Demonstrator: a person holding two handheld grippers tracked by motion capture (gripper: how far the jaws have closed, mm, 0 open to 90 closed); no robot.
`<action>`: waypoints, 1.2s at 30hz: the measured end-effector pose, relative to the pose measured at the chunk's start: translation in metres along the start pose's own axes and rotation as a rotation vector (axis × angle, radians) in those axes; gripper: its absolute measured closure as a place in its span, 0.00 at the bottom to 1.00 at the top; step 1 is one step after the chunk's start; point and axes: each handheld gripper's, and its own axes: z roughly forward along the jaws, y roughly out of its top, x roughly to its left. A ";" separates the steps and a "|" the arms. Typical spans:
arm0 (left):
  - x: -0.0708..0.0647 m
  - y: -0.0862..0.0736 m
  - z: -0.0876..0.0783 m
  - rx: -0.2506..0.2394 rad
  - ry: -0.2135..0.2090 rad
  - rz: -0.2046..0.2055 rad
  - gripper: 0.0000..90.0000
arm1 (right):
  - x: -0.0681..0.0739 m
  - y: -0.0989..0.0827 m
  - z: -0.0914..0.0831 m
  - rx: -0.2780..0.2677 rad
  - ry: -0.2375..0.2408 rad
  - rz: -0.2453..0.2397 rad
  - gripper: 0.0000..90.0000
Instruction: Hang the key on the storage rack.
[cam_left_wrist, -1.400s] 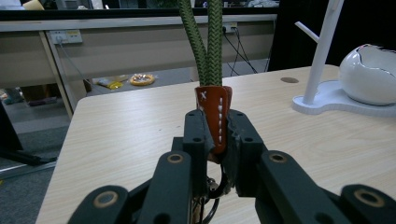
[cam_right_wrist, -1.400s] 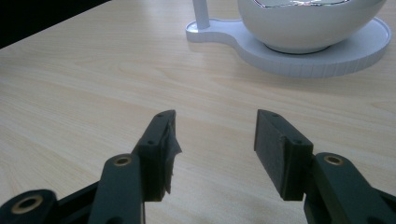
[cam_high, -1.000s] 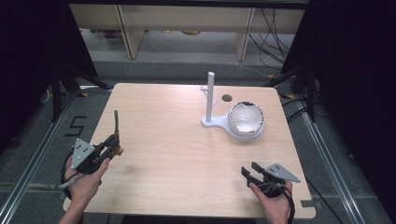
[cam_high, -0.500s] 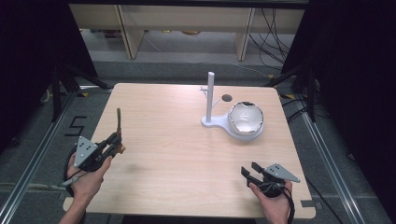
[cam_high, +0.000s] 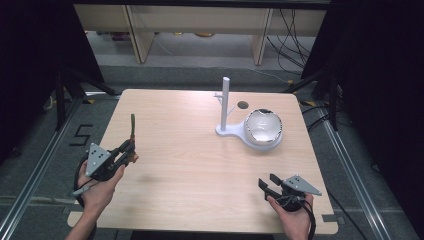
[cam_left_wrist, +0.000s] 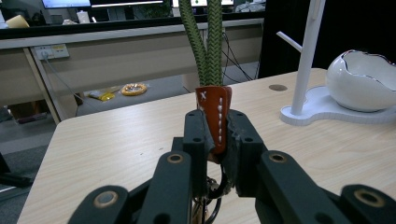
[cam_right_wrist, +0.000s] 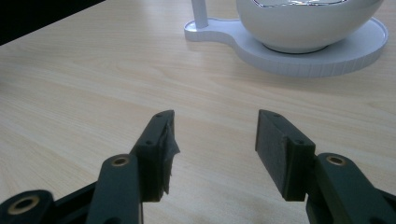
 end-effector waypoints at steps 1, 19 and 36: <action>0.000 0.000 0.000 0.000 0.000 0.000 0.88 | 0.000 0.000 0.000 -0.001 0.000 0.001 0.54; -0.010 0.008 0.012 -0.017 -0.009 0.009 0.88 | -0.002 -0.001 0.002 -0.024 0.000 -0.028 0.53; -0.020 0.012 0.026 -0.017 -0.016 0.028 0.88 | -0.005 0.000 0.002 -0.030 0.000 -0.058 0.53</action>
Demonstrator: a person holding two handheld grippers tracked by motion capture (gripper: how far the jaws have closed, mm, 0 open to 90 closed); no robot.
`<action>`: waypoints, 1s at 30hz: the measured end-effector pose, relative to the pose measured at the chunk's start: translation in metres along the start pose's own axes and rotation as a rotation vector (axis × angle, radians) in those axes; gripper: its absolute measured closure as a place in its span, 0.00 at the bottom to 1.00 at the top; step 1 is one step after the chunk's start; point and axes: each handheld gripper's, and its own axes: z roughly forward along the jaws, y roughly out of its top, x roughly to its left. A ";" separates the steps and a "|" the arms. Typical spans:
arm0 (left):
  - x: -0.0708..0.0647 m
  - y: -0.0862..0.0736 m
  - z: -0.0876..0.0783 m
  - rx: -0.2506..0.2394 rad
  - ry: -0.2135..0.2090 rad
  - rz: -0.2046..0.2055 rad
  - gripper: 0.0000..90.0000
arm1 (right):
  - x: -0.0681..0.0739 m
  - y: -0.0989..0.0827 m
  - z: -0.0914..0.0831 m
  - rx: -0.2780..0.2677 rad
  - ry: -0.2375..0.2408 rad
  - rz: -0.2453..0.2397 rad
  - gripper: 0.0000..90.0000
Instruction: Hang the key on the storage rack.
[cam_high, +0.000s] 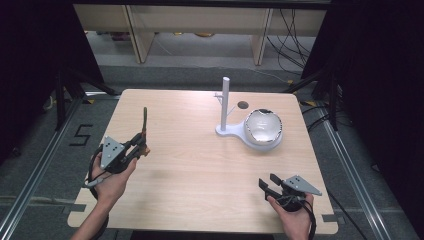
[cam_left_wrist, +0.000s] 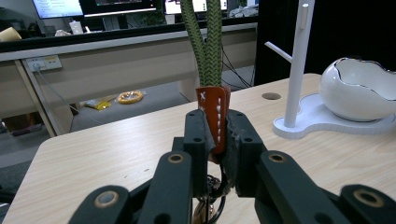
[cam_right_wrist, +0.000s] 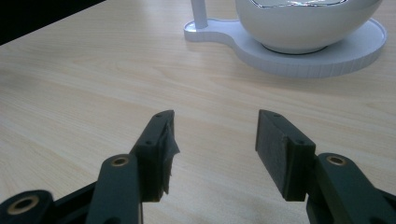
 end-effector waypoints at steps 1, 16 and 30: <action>0.000 0.000 0.001 0.000 -0.002 0.000 0.88 | 0.000 0.000 0.000 -0.002 0.008 0.008 0.53; -0.004 0.002 0.008 0.001 -0.010 0.007 0.88 | 0.000 0.000 0.000 0.003 0.001 0.005 0.53; -0.010 0.006 0.015 0.001 -0.029 0.018 0.88 | -0.001 0.000 0.000 -0.004 0.012 0.008 0.53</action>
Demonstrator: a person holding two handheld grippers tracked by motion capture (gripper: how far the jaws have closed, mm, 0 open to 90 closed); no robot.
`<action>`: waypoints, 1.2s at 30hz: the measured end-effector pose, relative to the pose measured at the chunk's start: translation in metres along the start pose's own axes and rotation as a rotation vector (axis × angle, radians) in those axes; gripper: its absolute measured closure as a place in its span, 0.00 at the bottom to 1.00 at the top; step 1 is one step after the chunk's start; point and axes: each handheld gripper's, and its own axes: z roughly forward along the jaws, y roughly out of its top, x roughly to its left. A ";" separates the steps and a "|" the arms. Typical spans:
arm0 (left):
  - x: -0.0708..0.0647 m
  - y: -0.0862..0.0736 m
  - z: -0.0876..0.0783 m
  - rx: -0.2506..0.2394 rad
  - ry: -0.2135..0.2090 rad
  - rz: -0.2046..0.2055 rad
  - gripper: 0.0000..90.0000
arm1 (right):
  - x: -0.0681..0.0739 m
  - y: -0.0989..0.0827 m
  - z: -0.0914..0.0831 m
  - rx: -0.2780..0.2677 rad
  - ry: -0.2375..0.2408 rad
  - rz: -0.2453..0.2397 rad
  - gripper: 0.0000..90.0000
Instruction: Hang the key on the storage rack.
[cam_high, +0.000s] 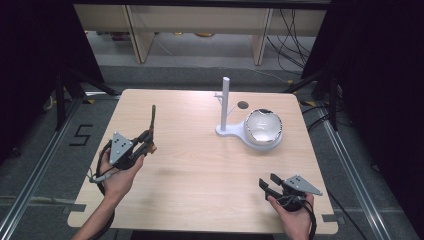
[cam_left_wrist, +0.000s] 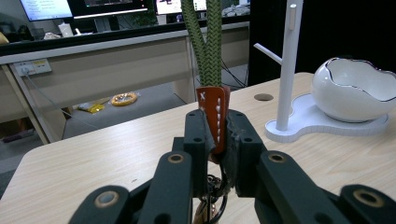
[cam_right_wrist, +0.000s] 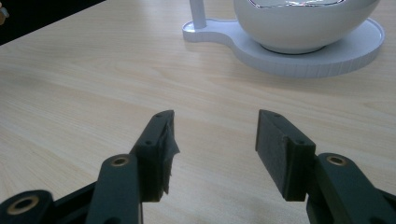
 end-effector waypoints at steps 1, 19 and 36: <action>-0.001 0.000 0.000 0.003 -0.001 0.001 0.88 | 0.000 0.000 0.000 0.000 0.000 0.000 0.53; -0.011 0.005 0.011 0.002 -0.029 0.015 0.88 | 0.000 0.000 0.000 -0.003 -0.004 -0.003 0.53; -0.021 0.010 0.023 0.003 -0.056 0.031 0.88 | 0.000 0.000 0.000 -0.002 -0.009 -0.005 0.53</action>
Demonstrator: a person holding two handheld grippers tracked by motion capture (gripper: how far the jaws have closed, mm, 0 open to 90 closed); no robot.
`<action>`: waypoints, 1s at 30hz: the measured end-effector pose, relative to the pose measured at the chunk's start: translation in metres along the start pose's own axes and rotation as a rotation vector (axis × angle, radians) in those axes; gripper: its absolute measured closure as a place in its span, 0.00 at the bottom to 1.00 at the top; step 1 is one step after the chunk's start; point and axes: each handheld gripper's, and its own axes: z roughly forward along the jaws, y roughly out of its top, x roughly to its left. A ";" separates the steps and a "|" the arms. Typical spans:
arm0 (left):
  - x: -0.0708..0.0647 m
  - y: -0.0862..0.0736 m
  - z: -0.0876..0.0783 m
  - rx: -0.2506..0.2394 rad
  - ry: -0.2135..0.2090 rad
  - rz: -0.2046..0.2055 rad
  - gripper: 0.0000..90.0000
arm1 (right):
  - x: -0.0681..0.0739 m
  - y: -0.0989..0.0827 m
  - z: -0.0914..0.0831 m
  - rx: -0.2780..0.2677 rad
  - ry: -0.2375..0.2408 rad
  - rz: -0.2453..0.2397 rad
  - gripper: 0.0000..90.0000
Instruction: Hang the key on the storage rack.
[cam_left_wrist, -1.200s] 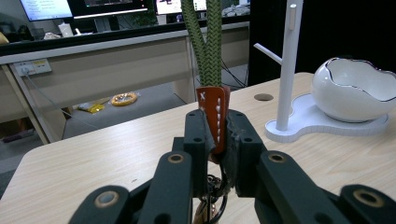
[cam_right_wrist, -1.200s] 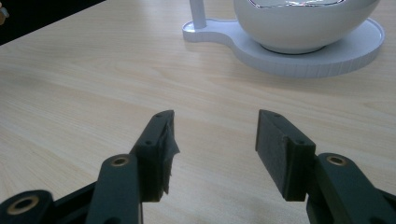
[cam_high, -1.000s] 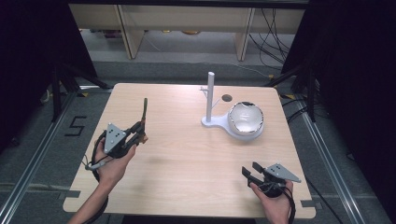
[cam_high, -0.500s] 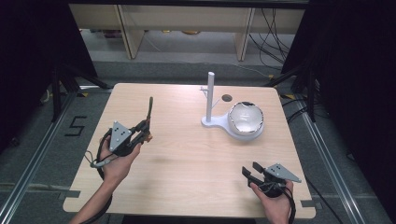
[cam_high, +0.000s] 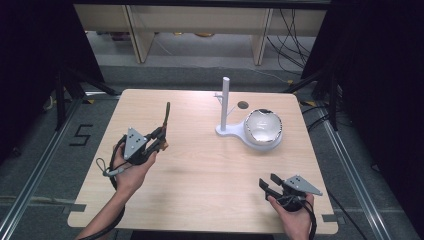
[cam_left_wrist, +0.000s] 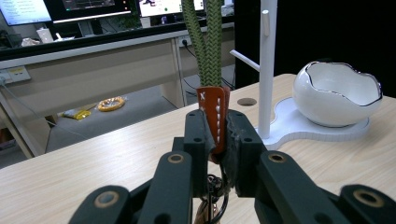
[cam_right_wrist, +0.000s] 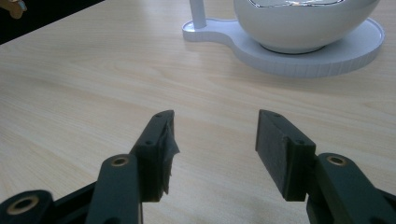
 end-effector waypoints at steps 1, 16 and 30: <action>-0.001 0.000 0.001 -0.001 0.000 0.003 0.88 | 0.000 0.000 0.001 -0.006 0.007 0.008 0.53; -0.009 0.004 0.012 -0.001 -0.022 0.003 0.88 | 0.000 0.000 -0.001 0.006 -0.001 0.005 0.53; -0.014 0.007 0.021 0.003 -0.036 0.013 0.88 | 0.000 0.000 -0.002 0.012 -0.020 -0.003 0.53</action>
